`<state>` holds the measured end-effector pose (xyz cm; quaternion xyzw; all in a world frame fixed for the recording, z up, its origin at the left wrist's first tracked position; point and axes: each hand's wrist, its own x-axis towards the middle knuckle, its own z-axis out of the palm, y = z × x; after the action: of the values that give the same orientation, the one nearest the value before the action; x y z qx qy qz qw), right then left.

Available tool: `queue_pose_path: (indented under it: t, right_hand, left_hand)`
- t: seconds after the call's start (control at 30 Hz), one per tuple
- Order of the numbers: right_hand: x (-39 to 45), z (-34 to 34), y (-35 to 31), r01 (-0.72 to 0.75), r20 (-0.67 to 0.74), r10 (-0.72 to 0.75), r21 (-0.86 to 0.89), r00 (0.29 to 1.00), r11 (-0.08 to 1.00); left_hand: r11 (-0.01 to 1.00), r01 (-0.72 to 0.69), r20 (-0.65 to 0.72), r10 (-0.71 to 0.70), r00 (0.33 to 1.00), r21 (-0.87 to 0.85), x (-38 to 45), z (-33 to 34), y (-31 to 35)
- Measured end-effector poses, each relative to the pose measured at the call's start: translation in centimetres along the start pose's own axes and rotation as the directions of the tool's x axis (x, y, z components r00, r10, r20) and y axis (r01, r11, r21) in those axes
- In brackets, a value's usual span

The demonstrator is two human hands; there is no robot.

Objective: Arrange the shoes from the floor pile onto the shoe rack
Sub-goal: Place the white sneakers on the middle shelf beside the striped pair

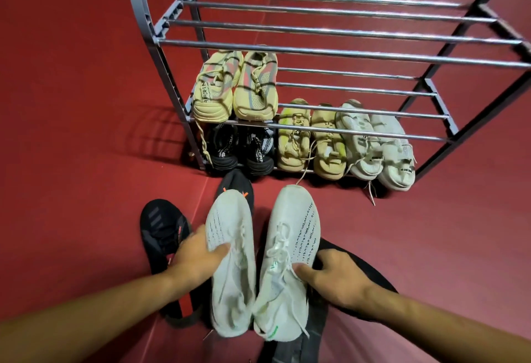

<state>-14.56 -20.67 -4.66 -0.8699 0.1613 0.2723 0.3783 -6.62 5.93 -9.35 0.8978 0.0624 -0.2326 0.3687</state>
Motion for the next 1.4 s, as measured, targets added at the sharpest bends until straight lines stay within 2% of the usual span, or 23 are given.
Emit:
queue_pose_path:
  t: [0.07, 0.1, 0.2, 0.3, 0.43, 0.57, 0.7, 0.8, 0.93, 1.07, 1.17, 1.23, 1.3, 1.37, 1.4]
  right_hand:
    - [0.4, 0.5, 0.3, 0.044, -0.068, -0.053, -0.119, 0.996, 0.992]
    - [0.5, 0.6, 0.7, 0.052, -0.074, -0.061, -0.113, 0.995, 0.992]
    - [0.3, 1.1, 1.5, 0.075, -0.014, -0.075, -0.001, 0.997, 0.997]
    - [0.2, 0.5, 1.3, 0.096, 0.002, -0.096, 0.039, 0.995, 0.995]
    - [0.2, -2.6, 0.2, 0.182, -0.146, -0.173, 0.049, 0.974, 0.982]
    - [0.5, -7.9, -1.1, 0.308, -0.341, -0.265, 0.077, 0.902, 0.948]
    - [1.6, -14.6, -2.9, 0.349, -0.564, -0.226, 0.118, 0.794, 0.930]
    - [3.8, -19.0, -3.5, 0.339, -0.657, -0.121, 0.215, 0.744, 0.916]
    - [8.6, -22.7, -3.2, 0.262, -0.685, 0.086, 0.388, 0.723, 0.884]
    - [11.3, -24.7, -2.5, 0.122, -0.653, 0.212, 0.427, 0.727, 0.896]
    - [12.3, -25.9, -3.1, 0.210, -0.574, 0.171, 0.536, 0.801, 0.818]
    - [12.5, -26.4, -3.3, 0.230, -0.598, 0.160, 0.523, 0.786, 0.820]
    - [12.5, -26.7, -2.8, 0.265, -0.629, 0.113, 0.475, 0.769, 0.839]
    - [10.8, -26.1, -2.6, 0.369, -0.651, 0.055, 0.495, 0.757, 0.787]
    - [9.7, -25.5, -2.2, 0.409, -0.659, 0.004, 0.471, 0.752, 0.782]
  left_hand:
    - [0.995, -0.098, -0.004, 0.098, 0.995, 0.037, -1.0, 0.2, -0.5]
    - [0.993, -0.101, -0.029, 0.103, 0.994, 0.059, -1.6, 0.4, -0.7]
    - [0.987, 0.031, -0.089, -0.017, 0.996, 0.156, -2.9, 1.6, -0.7]
    - [0.975, 0.028, -0.090, -0.008, 0.996, 0.222, -3.6, 2.6, -0.5]
    - [0.982, -0.058, -0.117, 0.080, 0.990, 0.178, -3.3, 2.1, 0.7]
    - [0.956, -0.291, -0.155, 0.290, 0.944, 0.013, -3.8, 0.4, 4.2]
    - [0.910, -0.404, -0.146, 0.389, 0.910, -0.091, -3.1, -1.7, 10.1]
    - [0.895, -0.425, -0.245, 0.386, 0.890, -0.134, -1.0, -1.9, 15.4]
    - [0.906, -0.371, -0.258, 0.316, 0.913, -0.203, 1.9, -0.9, 22.3]
    - [0.899, -0.290, -0.237, 0.219, 0.946, -0.327, 6.0, 0.4, 27.2]
    - [0.874, -0.242, -0.257, 0.140, 0.956, -0.422, 8.9, 0.6, 29.3]
    - [0.883, -0.186, -0.232, 0.091, 0.969, -0.431, 10.5, 0.6, 29.7]
    - [0.922, -0.153, -0.228, 0.074, 0.971, -0.354, 11.2, 0.3, 29.6]
    - [0.944, -0.228, -0.296, 0.153, 0.943, -0.239, 10.5, -0.3, 29.0]
    - [0.933, -0.307, -0.306, 0.242, 0.921, -0.186, 9.6, -0.5, 28.4]
